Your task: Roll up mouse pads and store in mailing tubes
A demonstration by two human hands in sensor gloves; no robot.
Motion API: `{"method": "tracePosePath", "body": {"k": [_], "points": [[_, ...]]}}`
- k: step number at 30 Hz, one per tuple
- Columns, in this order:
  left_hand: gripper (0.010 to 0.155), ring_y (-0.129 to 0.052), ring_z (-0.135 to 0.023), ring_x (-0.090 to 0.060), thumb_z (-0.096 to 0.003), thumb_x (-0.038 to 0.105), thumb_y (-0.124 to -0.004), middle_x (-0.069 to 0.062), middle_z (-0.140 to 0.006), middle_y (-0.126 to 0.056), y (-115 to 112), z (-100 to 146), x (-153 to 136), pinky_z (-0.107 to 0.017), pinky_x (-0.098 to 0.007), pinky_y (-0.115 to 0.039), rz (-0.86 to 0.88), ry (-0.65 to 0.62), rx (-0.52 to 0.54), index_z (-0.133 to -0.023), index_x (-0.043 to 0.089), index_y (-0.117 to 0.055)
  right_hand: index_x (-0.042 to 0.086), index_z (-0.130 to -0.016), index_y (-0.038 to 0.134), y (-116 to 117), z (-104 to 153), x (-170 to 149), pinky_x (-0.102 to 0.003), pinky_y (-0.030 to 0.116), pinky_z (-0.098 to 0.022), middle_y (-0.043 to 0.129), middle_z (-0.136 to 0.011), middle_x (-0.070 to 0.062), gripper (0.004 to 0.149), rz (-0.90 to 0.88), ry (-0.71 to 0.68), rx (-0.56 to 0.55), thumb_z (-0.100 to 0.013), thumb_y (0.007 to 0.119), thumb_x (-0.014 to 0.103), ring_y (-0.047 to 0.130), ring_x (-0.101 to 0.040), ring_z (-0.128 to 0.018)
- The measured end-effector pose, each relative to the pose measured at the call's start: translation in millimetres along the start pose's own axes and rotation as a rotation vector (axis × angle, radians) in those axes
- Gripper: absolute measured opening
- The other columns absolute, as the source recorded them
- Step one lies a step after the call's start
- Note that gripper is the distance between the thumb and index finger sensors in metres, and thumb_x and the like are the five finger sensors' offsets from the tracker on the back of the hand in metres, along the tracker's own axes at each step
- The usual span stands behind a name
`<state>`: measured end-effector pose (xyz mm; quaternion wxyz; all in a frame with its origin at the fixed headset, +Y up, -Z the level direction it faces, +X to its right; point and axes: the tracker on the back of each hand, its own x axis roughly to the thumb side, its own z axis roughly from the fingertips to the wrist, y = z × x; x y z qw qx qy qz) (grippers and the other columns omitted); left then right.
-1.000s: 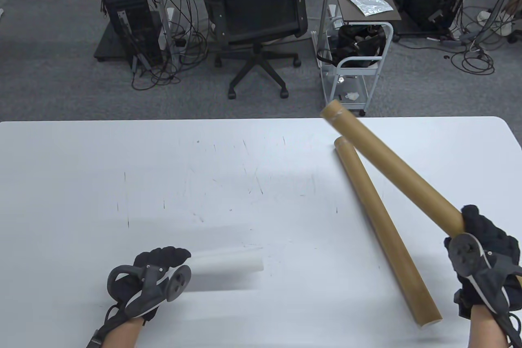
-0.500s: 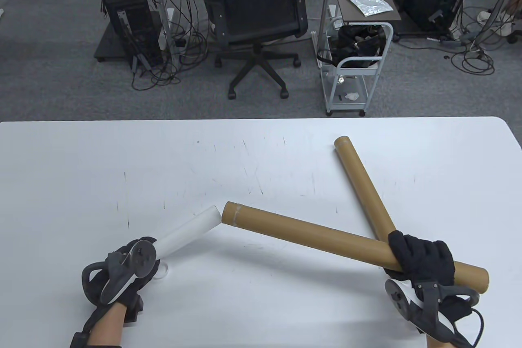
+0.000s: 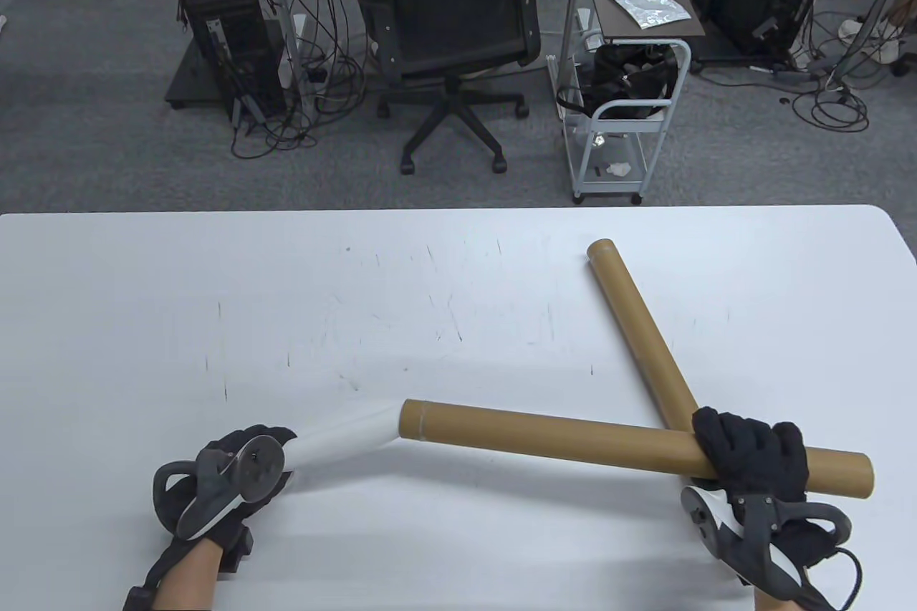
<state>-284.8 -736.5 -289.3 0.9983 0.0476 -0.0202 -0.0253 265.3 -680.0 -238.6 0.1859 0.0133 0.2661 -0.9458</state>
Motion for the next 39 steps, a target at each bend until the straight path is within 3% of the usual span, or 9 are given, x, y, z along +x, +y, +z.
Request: {"method": "tracePosePath", "body": {"k": [8,14,19,21,23,26,34,37,39], "points": [[0.041,-0.091,-0.068,0.0,-0.0374,0.051,-0.084,0.024,-0.074,-0.085,10.0,11.9,37.7,-0.069,-0.027,-0.079,-0.125,-0.154,0.119,-0.075,0.053,-0.069,0.037,-0.089,0.061,-8.7,4.6,23.4,-0.05,0.067,-0.069,0.08,-0.084,0.013,0.071,-0.018,-0.147,0.021,-0.026,0.083,0.06,0.087,-0.016,-0.072],[0.045,-0.093,-0.067,-0.001,-0.0368,0.053,-0.083,0.021,-0.074,-0.086,16.8,21.5,64.0,-0.067,-0.028,-0.08,-0.081,-0.244,0.146,-0.079,0.048,-0.068,0.034,-0.087,0.065,-17.5,5.9,44.4,-0.044,0.074,-0.063,0.085,-0.079,0.011,0.071,-0.027,-0.208,-0.005,-0.026,0.08,0.065,0.092,-0.016,-0.065],[0.07,-0.093,-0.069,-0.003,-0.0236,0.069,-0.078,0.019,-0.08,-0.085,15.6,22.7,73.3,-0.067,-0.029,-0.081,-0.077,-0.317,0.05,-0.088,0.044,-0.064,0.034,-0.087,0.065,-14.3,4.7,39.5,-0.045,0.075,-0.064,0.085,-0.079,0.011,0.071,-0.009,-0.198,0.028,-0.025,0.081,0.065,0.092,-0.015,-0.065],[0.082,-0.092,-0.078,-0.009,-0.024,0.073,-0.072,0.014,-0.089,-0.083,17.9,22.7,73.2,-0.07,-0.032,-0.08,0.0,-0.351,0.004,-0.098,0.04,-0.058,0.035,-0.087,0.065,-10.3,3.9,34.5,-0.045,0.075,-0.065,0.085,-0.079,0.011,0.071,0.002,-0.18,0.048,-0.025,0.082,0.064,0.092,-0.015,-0.066],[0.078,-0.093,-0.081,-0.01,-0.0317,0.066,-0.07,0.014,-0.091,-0.084,23.5,22.5,71.8,-0.071,-0.033,-0.079,0.079,-0.319,0.041,-0.102,0.04,-0.047,0.035,-0.087,0.065,-8.1,3.7,31.5,-0.045,0.075,-0.065,0.085,-0.08,0.011,0.071,-0.005,-0.166,0.06,-0.025,0.082,0.064,0.092,-0.015,-0.067],[0.075,-0.093,-0.081,-0.009,-0.032,0.065,-0.069,0.016,-0.09,-0.084,29.2,25.5,67.7,-0.071,-0.033,-0.079,0.061,-0.304,0.118,-0.1,0.041,-0.048,0.034,-0.087,0.065,-9.3,3.3,33.9,-0.046,0.073,-0.065,0.085,-0.079,0.01,0.07,-0.041,-0.158,0.056,-0.025,0.082,0.064,0.091,-0.016,-0.067],[0.072,-0.089,-0.088,-0.009,-0.0316,0.065,-0.067,0.018,-0.094,-0.081,25.3,23.9,53.7,-0.077,-0.033,-0.075,0.083,-0.25,0.187,-0.098,0.043,-0.051,0.036,-0.085,0.067,-17.3,8.1,43.7,-0.044,0.072,-0.064,0.086,-0.078,0.01,0.067,-0.089,-0.211,-0.015,-0.026,0.082,0.063,0.089,-0.016,-0.066],[0.072,-0.082,-0.095,-0.01,-0.0308,0.067,-0.063,0.018,-0.099,-0.077,24.8,21.7,41.8,-0.083,-0.038,-0.066,0.086,-0.17,0.223,-0.098,0.046,-0.051,0.034,-0.085,0.07,-26.2,12.7,47.8,-0.042,0.072,-0.064,0.087,-0.076,0.009,0.067,-0.093,-0.235,-0.059,-0.026,0.081,0.064,0.089,-0.016,-0.064],[0.08,-0.081,-0.096,-0.012,-0.0253,0.075,-0.061,0.017,-0.1,-0.076,25.5,19.4,30.1,-0.083,-0.043,-0.064,0.088,-0.095,0.245,-0.099,0.044,-0.053,0.033,-0.085,0.071,-29.5,13.9,48.9,-0.041,0.071,-0.064,0.088,-0.075,0.009,0.067,-0.098,-0.241,-0.079,-0.027,0.081,0.065,0.089,-0.016,-0.063]]}}
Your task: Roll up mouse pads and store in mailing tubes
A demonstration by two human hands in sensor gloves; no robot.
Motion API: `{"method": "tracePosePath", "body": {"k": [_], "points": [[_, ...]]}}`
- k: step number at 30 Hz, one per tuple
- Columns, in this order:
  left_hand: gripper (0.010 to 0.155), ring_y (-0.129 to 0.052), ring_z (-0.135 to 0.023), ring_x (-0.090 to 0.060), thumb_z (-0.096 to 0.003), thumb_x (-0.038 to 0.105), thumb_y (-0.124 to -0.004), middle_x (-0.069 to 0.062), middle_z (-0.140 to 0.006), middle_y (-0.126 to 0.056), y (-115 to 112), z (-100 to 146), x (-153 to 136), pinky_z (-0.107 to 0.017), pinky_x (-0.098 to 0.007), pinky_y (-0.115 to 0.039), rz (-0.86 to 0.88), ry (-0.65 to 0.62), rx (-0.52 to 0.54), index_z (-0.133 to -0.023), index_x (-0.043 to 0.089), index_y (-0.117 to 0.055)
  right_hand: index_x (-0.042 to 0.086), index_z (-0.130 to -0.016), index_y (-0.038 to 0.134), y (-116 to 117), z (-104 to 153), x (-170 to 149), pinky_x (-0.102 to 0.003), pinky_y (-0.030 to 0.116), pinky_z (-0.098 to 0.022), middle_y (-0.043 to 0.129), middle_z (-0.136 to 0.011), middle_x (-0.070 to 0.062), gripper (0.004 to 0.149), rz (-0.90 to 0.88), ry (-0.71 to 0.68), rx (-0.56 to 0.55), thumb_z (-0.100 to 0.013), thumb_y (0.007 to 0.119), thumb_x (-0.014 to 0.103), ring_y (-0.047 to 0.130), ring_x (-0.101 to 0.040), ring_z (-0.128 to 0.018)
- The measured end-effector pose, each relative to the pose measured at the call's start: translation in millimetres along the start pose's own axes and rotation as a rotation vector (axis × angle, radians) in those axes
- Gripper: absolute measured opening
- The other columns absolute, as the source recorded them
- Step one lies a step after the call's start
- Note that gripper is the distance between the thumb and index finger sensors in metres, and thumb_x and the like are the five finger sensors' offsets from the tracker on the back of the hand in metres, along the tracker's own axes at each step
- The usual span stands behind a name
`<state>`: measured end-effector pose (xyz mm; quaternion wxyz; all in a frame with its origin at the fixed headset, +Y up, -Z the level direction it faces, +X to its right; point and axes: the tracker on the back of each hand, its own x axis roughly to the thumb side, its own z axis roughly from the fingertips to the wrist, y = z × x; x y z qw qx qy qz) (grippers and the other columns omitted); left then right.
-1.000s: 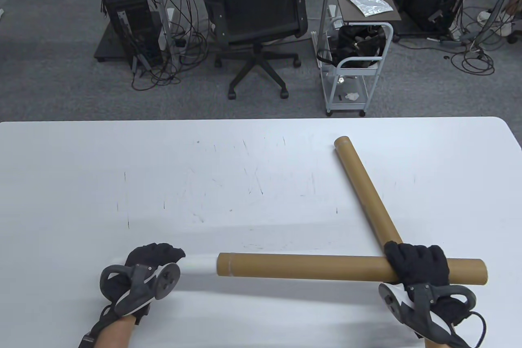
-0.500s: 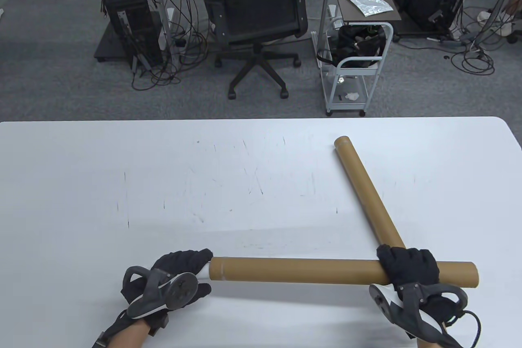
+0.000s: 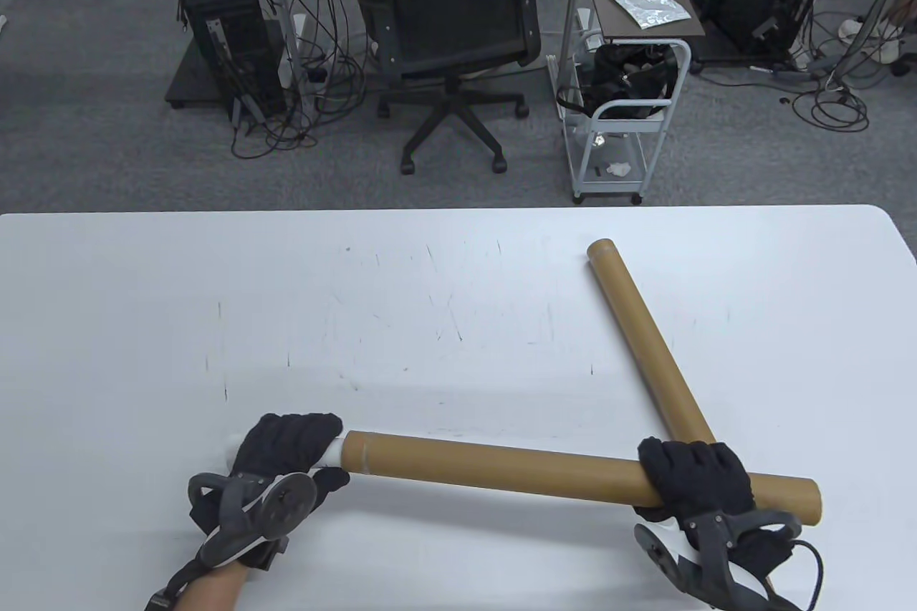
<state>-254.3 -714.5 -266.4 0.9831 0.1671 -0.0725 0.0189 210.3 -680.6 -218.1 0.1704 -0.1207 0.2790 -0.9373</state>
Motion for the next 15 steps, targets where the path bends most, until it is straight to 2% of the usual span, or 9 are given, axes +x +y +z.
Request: {"method": "tracePosePath", "body": {"k": [1,2,4,5,8,12,13,14,15], "points": [[0.089,-0.079,-0.099,-0.016,-0.0202,0.08,-0.06,0.014,-0.102,-0.075,-0.8,-1.2,-6.2,-0.083,-0.05,-0.062,0.002,0.043,-0.003,-0.1,0.042,-0.054,0.033,-0.085,0.071,-0.6,0.1,1.0,-0.041,0.071,-0.064,0.088,-0.075,0.009,0.067,0.001,-0.003,-0.003,-0.027,0.081,0.065,0.089,-0.015,-0.064],[0.099,-0.068,-0.107,-0.027,-0.0139,0.087,-0.058,0.006,-0.113,-0.061,-0.8,-2.0,-15.9,-0.082,-0.053,-0.06,0.029,0.116,-0.031,-0.101,0.04,-0.056,0.034,-0.086,0.07,-1.9,0.1,3.2,-0.04,0.071,-0.064,0.087,-0.076,0.009,0.067,0.001,-0.003,-0.005,-0.027,0.08,0.065,0.089,-0.015,-0.064],[0.107,-0.049,-0.114,-0.039,-0.0098,0.086,-0.059,-0.002,-0.118,-0.05,-3.9,-1.9,-21.6,-0.079,-0.068,-0.053,0.059,0.193,-0.028,-0.103,0.035,-0.056,0.034,-0.086,0.071,-3.0,-1.7,6.8,-0.039,0.071,-0.065,0.088,-0.075,0.01,0.067,0.0,0.004,0.012,-0.028,0.08,0.066,0.089,-0.014,-0.064],[0.111,-0.043,-0.114,-0.044,-0.0097,0.09,-0.049,-0.004,-0.12,-0.044,-4.4,-2.9,-27.4,-0.076,-0.072,-0.05,0.049,0.248,-0.043,-0.106,0.034,-0.051,0.035,-0.086,0.071,-2.7,-2.0,6.8,-0.038,0.072,-0.064,0.088,-0.076,0.01,0.068,-0.024,0.018,0.034,-0.026,0.08,0.067,0.089,-0.013,-0.064],[0.112,-0.041,-0.114,-0.04,-0.007,0.089,-0.054,-0.004,-0.118,-0.043,0.1,-3.1,-31.4,-0.079,-0.064,-0.058,0.15,0.264,-0.028,-0.103,0.032,-0.054,0.035,-0.086,0.07,0.9,-2.8,7.4,-0.037,0.072,-0.064,0.088,-0.075,0.011,0.068,-0.07,0.027,0.068,-0.026,0.08,0.067,0.09,-0.013,-0.064],[0.1,-0.053,-0.112,-0.032,-0.0145,0.088,-0.046,0.001,-0.115,-0.047,1.8,-2.7,-38.6,-0.083,-0.052,-0.062,0.204,0.232,0.0,-0.099,0.036,-0.055,0.036,-0.085,0.071,4.2,-1.2,3.7,-0.038,0.073,-0.062,0.088,-0.075,0.011,0.068,-0.081,0.032,0.076,-0.026,0.08,0.067,0.09,-0.013,-0.063],[0.095,-0.054,-0.112,-0.029,-0.0225,0.084,-0.037,0.001,-0.117,-0.041,2.2,-2.0,-42.0,-0.084,-0.048,-0.062,0.266,0.242,0.003,-0.103,0.035,-0.04,0.035,-0.085,0.071,5.6,-0.6,2.5,-0.038,0.074,-0.061,0.089,-0.074,0.01,0.068,-0.089,0.033,0.081,-0.026,0.081,0.066,0.09,-0.013,-0.063],[0.093,-0.047,-0.116,-0.031,-0.027,0.081,-0.032,-0.005,-0.12,-0.029,2.9,-0.8,-48.4,-0.087,-0.048,-0.057,0.459,0.257,-0.01,-0.106,0.034,-0.021,0.035,-0.085,0.072,7.7,0.0,0.5,-0.039,0.074,-0.06,0.089,-0.074,0.01,0.068,-0.091,0.043,0.081,-0.026,0.081,0.066,0.09,-0.014,-0.062],[0.092,-0.038,-0.117,-0.035,-0.0281,0.079,-0.035,-0.009,-0.121,-0.017,3.1,-0.2,-50.0,-0.089,-0.05,-0.051,0.62,0.226,-0.038,-0.107,0.035,-0.016,0.035,-0.085,0.072,7.4,-0.3,0.6,-0.039,0.074,-0.06,0.089,-0.075,0.01,0.068,-0.094,0.052,0.084,-0.026,0.081,0.066,0.09,-0.014,-0.062]]}}
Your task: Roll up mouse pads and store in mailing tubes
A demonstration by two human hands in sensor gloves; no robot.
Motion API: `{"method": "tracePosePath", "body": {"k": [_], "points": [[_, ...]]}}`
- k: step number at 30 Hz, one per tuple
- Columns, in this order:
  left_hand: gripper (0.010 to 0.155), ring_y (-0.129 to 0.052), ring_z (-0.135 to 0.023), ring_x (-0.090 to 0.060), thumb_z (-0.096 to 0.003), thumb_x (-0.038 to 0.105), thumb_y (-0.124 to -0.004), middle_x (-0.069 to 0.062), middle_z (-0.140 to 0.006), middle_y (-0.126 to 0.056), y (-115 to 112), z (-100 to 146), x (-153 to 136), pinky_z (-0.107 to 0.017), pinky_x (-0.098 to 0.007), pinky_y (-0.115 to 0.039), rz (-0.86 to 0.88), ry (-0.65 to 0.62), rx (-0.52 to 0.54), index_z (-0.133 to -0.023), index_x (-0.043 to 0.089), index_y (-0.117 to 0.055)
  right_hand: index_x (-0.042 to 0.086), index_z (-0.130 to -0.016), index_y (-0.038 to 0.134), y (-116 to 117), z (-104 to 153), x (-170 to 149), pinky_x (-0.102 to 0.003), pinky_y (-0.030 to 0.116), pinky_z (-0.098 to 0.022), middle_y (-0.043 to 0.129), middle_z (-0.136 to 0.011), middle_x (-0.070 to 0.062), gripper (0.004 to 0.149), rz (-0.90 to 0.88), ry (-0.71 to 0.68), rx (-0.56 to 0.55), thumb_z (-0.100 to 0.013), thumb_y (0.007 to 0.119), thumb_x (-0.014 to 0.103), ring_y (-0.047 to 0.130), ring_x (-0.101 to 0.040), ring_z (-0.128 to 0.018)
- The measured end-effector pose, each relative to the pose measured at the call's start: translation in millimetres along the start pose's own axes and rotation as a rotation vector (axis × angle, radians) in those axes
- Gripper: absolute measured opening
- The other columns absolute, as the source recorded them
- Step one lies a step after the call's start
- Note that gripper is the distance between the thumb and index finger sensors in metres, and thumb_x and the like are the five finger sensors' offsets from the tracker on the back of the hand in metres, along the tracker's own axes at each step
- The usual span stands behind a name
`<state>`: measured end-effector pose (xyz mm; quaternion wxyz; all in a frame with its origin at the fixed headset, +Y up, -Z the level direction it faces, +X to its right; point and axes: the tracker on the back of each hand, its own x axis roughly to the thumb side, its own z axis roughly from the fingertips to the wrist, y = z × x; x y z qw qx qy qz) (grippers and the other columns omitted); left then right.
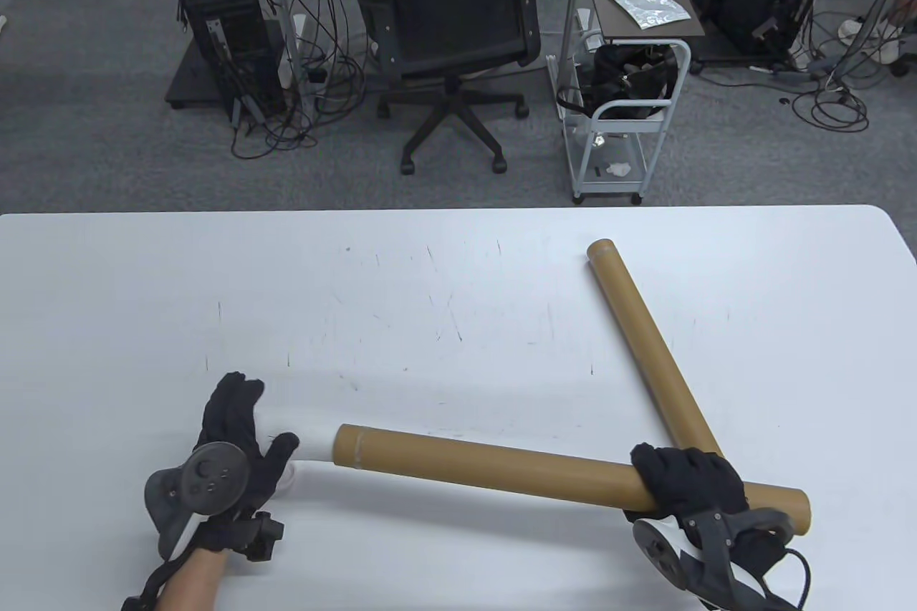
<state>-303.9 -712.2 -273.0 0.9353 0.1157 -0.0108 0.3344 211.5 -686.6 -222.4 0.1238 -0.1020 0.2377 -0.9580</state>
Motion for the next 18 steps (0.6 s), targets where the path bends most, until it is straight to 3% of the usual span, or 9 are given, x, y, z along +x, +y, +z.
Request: {"method": "tracePosePath", "body": {"k": [1,3,9,10,12,18], "points": [[0.091,-0.03,-0.118,-0.036,-0.0305,0.076,-0.041,-0.011,-0.12,-0.006,-0.1,0.0,0.6,-0.091,-0.051,-0.043,0.132,-0.019,-0.044,-0.107,0.037,-0.011,0.035,-0.085,0.071,-1.2,-0.2,1.0,-0.039,0.074,-0.06,0.088,-0.075,0.01,0.068,0.002,0.002,0.001,-0.026,0.081,0.066,0.09,-0.014,-0.062],[0.089,-0.026,-0.118,-0.036,-0.0339,0.074,-0.047,-0.01,-0.118,0.0,-3.6,1.9,7.6,-0.092,-0.05,-0.039,0.289,-0.072,-0.116,-0.107,0.038,-0.012,0.035,-0.085,0.071,-4.2,-0.9,5.5,-0.039,0.074,-0.06,0.089,-0.075,0.01,0.068,0.016,0.003,-0.022,-0.026,0.081,0.066,0.09,-0.014,-0.062],[0.088,-0.019,-0.117,-0.036,-0.035,0.075,-0.047,-0.009,-0.118,0.001,-43.4,18.0,58.1,-0.091,-0.049,-0.038,0.272,-0.293,-0.354,-0.108,0.04,-0.013,0.034,-0.086,0.071,-3.2,-0.9,20.0,-0.039,0.074,-0.06,0.088,-0.075,0.009,0.068,0.03,-0.011,-0.027,-0.026,0.082,0.066,0.091,-0.015,-0.062],[0.088,-0.011,-0.114,-0.044,-0.0338,0.075,-0.049,-0.007,-0.118,0.003,-49.0,24.5,63.2,-0.091,-0.052,-0.037,0.232,-0.259,-0.339,-0.108,0.042,-0.016,0.034,-0.085,0.072,-1.8,0.6,15.9,-0.039,0.075,-0.059,0.089,-0.075,0.009,0.068,0.037,-0.016,-0.028,-0.026,0.082,0.066,0.091,-0.014,-0.062],[0.087,-0.018,-0.114,-0.044,-0.0345,0.078,-0.045,-0.007,-0.119,0.0,-49.4,23.2,62.9,-0.09,-0.049,-0.043,0.168,-0.325,-0.326,-0.108,0.042,-0.016,0.033,-0.086,0.072,-0.1,2.5,11.8,-0.04,0.074,-0.059,0.089,-0.075,0.009,0.068,0.022,-0.015,-0.022,-0.026,0.082,0.065,0.091,-0.015,-0.062],[0.084,-0.019,-0.117,-0.039,-0.0364,0.074,-0.049,0.002,-0.12,0.0,-44.3,18.9,56.2,-0.091,-0.048,-0.041,0.326,-0.298,-0.358,-0.108,0.043,-0.019,0.034,-0.086,0.071,6.6,-0.8,11.0,-0.04,0.074,-0.06,0.088,-0.076,0.009,0.069,0.007,-0.016,-0.011,-0.026,0.082,0.065,0.09,-0.015,-0.063]]}}
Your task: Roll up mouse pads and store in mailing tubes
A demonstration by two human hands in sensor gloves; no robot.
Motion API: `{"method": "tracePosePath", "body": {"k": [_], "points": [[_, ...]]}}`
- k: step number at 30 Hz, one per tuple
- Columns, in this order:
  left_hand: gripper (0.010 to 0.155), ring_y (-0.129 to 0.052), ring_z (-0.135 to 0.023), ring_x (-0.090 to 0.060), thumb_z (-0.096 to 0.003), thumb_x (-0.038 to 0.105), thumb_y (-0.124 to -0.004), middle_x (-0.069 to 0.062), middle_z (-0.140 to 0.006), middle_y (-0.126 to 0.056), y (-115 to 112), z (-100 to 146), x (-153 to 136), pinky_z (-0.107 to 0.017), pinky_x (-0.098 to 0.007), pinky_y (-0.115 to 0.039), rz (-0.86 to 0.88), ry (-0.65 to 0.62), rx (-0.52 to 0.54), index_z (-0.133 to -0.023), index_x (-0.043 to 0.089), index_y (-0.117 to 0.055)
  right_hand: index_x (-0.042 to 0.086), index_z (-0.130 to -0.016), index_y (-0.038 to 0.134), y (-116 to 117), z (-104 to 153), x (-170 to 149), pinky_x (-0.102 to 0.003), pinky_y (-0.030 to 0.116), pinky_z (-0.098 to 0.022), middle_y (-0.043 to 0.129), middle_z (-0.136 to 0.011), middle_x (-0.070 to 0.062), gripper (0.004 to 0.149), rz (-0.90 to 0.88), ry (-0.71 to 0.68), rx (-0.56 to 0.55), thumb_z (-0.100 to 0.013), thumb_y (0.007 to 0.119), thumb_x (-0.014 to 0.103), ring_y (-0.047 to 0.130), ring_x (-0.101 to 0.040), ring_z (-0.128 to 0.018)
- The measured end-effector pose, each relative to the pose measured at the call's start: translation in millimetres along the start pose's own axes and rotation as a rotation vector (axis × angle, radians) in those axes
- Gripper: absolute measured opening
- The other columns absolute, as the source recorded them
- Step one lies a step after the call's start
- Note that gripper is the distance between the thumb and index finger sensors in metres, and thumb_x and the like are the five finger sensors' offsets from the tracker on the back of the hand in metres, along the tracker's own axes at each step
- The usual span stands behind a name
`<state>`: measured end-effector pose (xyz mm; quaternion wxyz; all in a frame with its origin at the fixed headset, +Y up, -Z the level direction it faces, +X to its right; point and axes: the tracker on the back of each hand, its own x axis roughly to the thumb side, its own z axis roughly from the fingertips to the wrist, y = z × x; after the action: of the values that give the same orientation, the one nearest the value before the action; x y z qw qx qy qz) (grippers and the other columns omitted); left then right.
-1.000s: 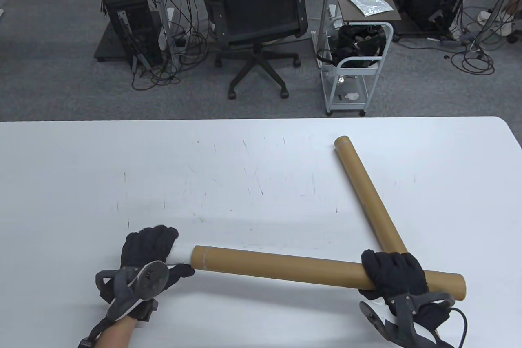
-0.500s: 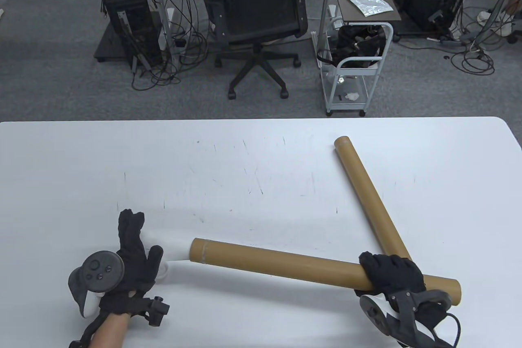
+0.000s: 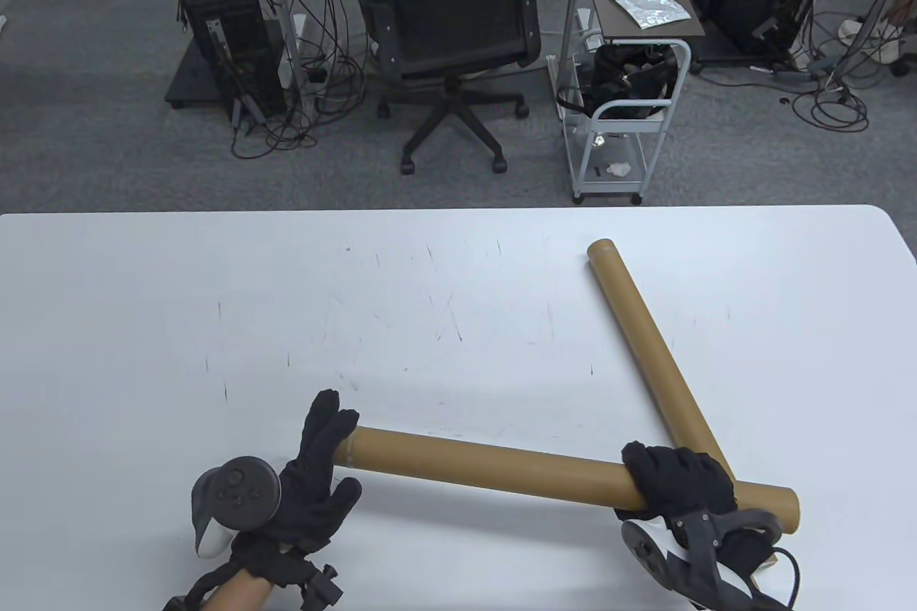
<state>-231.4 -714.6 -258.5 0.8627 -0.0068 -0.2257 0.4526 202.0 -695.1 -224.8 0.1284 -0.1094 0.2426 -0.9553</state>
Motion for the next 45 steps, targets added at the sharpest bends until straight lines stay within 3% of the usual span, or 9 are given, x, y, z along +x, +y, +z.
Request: {"method": "tracePosePath", "body": {"k": [5,11,18,23,29,34,37,40,45], "points": [[0.079,-0.03,-0.12,-0.028,-0.0385,0.071,-0.055,0.008,-0.123,-0.018,4.0,-2.7,-6.7,-0.091,-0.045,-0.047,-0.082,0.046,-0.001,-0.107,0.043,-0.027,0.034,-0.086,0.07,3.7,0.0,-5.0,-0.04,0.074,-0.06,0.087,-0.076,0.01,0.069,-0.004,0.016,0.017,-0.026,0.081,0.066,0.09,-0.014,-0.064],[0.08,-0.045,-0.118,-0.026,-0.037,0.071,-0.057,0.008,-0.122,-0.036,34.9,4.5,-42.0,-0.087,-0.048,-0.052,-0.497,0.198,0.136,-0.108,0.041,-0.035,0.034,-0.087,0.07,8.0,0.3,-26.1,-0.041,0.074,-0.06,0.087,-0.077,0.009,0.068,-0.028,0.132,0.043,-0.027,0.081,0.065,0.09,-0.015,-0.064],[0.081,-0.063,-0.111,-0.034,-0.0344,0.066,-0.074,0.001,-0.119,-0.054,25.8,-5.3,-71.9,-0.078,-0.049,-0.068,-0.886,0.466,-0.181,-0.107,0.039,-0.049,0.034,-0.087,0.07,11.9,-0.7,-32.5,-0.041,0.074,-0.06,0.087,-0.077,0.009,0.068,-0.024,0.162,0.059,-0.027,0.081,0.065,0.09,-0.015,-0.064],[0.073,-0.076,-0.101,-0.026,-0.034,0.056,-0.083,0.005,-0.112,-0.069,23.0,-6.3,-84.0,-0.071,-0.04,-0.075,-0.969,0.521,-0.252,-0.102,0.044,-0.06,0.034,-0.087,0.07,12.3,-0.6,-30.8,-0.041,0.074,-0.06,0.088,-0.076,0.009,0.068,-0.018,0.145,0.07,-0.027,0.081,0.065,0.09,-0.015,-0.064],[0.067,-0.086,-0.077,-0.021,-0.0356,0.052,-0.085,-0.002,-0.1,-0.075,19.3,-9.0,-84.4,-0.059,-0.032,-0.081,-0.914,0.551,-0.254,-0.099,0.041,-0.066,0.034,-0.087,0.07,11.7,-0.1,-28.4,-0.041,0.074,-0.06,0.087,-0.077,0.009,0.068,-0.017,0.126,0.07,-0.027,0.082,0.065,0.09,-0.015,-0.064],[0.067,-0.088,-0.072,-0.021,-0.0379,0.054,-0.083,-0.006,-0.098,-0.076,24.2,-8.8,-84.9,-0.056,-0.03,-0.082,-0.712,0.572,-0.257,-0.1,0.035,-0.066,0.034,-0.086,0.07,7.6,-0.7,-26.8,-0.041,0.074,-0.06,0.088,-0.076,0.009,0.068,-0.016,0.114,0.072,-0.027,0.082,0.065,0.09,-0.015,-0.064],[0.046,-0.098,-0.066,-0.015,-0.0439,0.048,-0.074,0.003,-0.094,-0.089,32.3,-7.4,-79.5,-0.048,-0.025,-0.088,-0.738,0.549,-0.12,-0.087,0.032,-0.082,0.034,-0.086,0.07,6.9,-0.9,-25.7,-0.041,0.074,-0.061,0.087,-0.077,0.009,0.068,-0.015,0.108,0.073,-0.027,0.081,0.065,0.09,-0.015,-0.064],[0.045,-0.097,-0.07,-0.014,-0.0439,0.046,-0.073,0.007,-0.094,-0.089,38.8,-5.0,-76.0,-0.052,-0.025,-0.087,-0.688,0.528,-0.063,-0.087,0.035,-0.082,0.034,-0.086,0.07,5.8,-1.3,-24.7,-0.041,0.074,-0.06,0.087,-0.076,0.009,0.068,-0.015,0.102,0.074,-0.027,0.081,0.064,0.09,-0.015,-0.064],[0.045,-0.096,-0.082,-0.017,-0.0466,0.047,-0.071,0.008,-0.095,-0.089,53.0,1.4,-71.6,-0.057,-0.024,-0.088,-0.207,0.482,0.127,-0.089,0.035,-0.078,0.034,-0.087,0.07,4.9,-1.4,-18.2,-0.041,0.074,-0.06,0.088,-0.076,0.009,0.068,-0.013,0.077,0.068,-0.027,0.081,0.065,0.09,-0.015,-0.064]]}}
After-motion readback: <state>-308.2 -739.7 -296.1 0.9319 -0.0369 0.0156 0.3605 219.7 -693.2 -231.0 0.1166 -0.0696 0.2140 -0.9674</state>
